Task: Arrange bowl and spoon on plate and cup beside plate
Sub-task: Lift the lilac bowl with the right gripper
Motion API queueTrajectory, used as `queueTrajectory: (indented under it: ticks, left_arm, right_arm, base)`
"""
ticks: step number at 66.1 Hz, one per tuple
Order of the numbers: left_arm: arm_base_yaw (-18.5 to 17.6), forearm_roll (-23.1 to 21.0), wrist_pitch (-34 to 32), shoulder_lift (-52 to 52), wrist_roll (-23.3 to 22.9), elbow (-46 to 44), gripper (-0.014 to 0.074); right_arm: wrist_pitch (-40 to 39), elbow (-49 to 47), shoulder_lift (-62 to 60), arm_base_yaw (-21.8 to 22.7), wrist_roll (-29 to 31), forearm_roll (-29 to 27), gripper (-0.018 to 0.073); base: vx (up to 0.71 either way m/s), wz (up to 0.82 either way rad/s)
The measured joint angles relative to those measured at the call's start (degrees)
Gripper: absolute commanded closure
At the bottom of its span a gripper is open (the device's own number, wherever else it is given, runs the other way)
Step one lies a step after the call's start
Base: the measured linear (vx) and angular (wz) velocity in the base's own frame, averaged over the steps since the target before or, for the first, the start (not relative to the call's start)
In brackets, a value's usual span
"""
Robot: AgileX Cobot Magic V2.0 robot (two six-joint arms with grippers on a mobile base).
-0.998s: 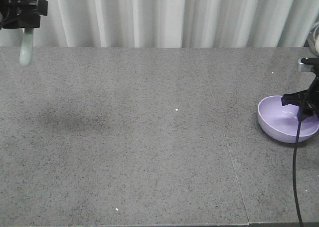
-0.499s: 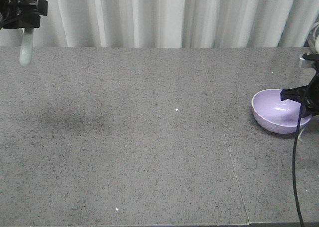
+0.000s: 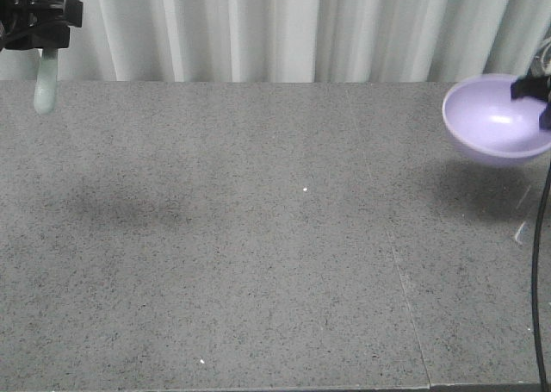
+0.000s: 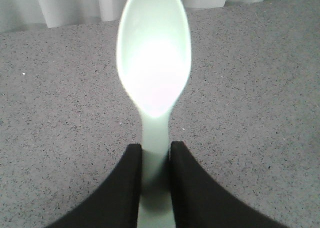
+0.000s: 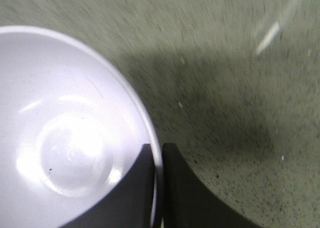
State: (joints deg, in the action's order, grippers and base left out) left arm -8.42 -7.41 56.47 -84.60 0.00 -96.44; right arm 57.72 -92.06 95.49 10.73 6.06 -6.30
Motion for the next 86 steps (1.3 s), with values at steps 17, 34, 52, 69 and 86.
queueTrajectory:
  ticks: [17, 34, 52, 69, 86]
  left_arm:
    - [0.0, 0.0, 0.0, 0.0, -0.3, 0.0, 0.0603]
    - [0.0, 0.0, 0.0, 0.0, 0.0, 0.0, 0.0603]
    - [0.0, 0.0, 0.0, 0.0, -0.3, 0.0, 0.0603]
    - [0.0, 0.0, 0.0, 0.0, -0.3, 0.0, 0.0603]
    - [0.0, 0.0, 0.0, 0.0, 0.0, 0.0, 0.0603]
  right_arm:
    - [3.2, -5.3, -7.9, 0.0, 1.5, -3.5, 0.0567]
    - [4.1, -5.5, -13.6, 0.0, 1.6, -3.6, 0.0566]
    - [4.2, -5.5, -16.5, 0.0, 1.6, -3.6, 0.0566]
    - [3.3, -5.5, -17.7, 0.0, 1.7, -3.6, 0.0566]
    - [3.3, -5.5, -17.7, 0.0, 1.7, -3.6, 0.0566]
  base:
    - [0.00, 0.00]
    - [0.00, 0.00]
    - [0.00, 0.00]
    - [0.00, 0.00]
    - [0.00, 0.00]
